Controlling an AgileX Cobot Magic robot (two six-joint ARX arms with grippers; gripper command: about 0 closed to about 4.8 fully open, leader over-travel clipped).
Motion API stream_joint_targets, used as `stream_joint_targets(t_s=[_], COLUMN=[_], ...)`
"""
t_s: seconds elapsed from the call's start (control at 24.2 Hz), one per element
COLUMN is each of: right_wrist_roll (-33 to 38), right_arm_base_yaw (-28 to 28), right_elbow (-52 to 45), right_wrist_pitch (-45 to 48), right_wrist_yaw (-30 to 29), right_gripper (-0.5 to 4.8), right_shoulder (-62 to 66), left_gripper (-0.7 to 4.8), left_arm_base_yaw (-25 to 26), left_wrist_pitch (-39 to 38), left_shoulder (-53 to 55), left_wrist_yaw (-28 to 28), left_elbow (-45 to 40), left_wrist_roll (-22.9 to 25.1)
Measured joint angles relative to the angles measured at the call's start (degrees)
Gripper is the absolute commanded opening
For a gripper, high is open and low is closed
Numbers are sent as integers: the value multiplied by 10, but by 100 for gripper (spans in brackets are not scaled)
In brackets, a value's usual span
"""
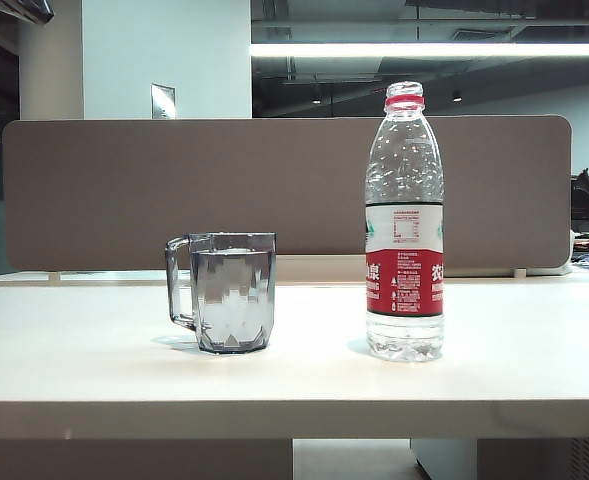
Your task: Pick up the mineral water bottle on the table and pour water into the mug until it's full.
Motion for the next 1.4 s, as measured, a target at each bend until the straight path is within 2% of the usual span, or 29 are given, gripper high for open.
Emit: stream_joint_targets(t_s=[0.25,0.49,0.58,0.87,1.07,1.4], right_wrist_roll=[0,0,0,0,0,0], right_arm_base_yaw=[0,0,0,0,0,0], right_elbow=[0,0,0,0,0,0], right_wrist_pitch=[-1,-1,-2,-2,-2,-2], right_wrist_yaw=[0,0,0,0,0,0], right_gripper=[13,13,13,13,13,13], right_shoulder=[0,0,0,0,0,0], left_gripper=[-5,-5,-5,-5,-5,-5], left_arm_base_yaw=[14,124,217,313,332,332], left_wrist_pitch=[0,32,112,275,365,365], left_shoulder=[-27,-148,-231,-310,-366,-408], left_wrist_yaw=[4,43,49,50,50,50], left_elbow=[-3,-40,-106,-264,-387,-486], left_wrist_roll=[0,28,30,30,30,13])
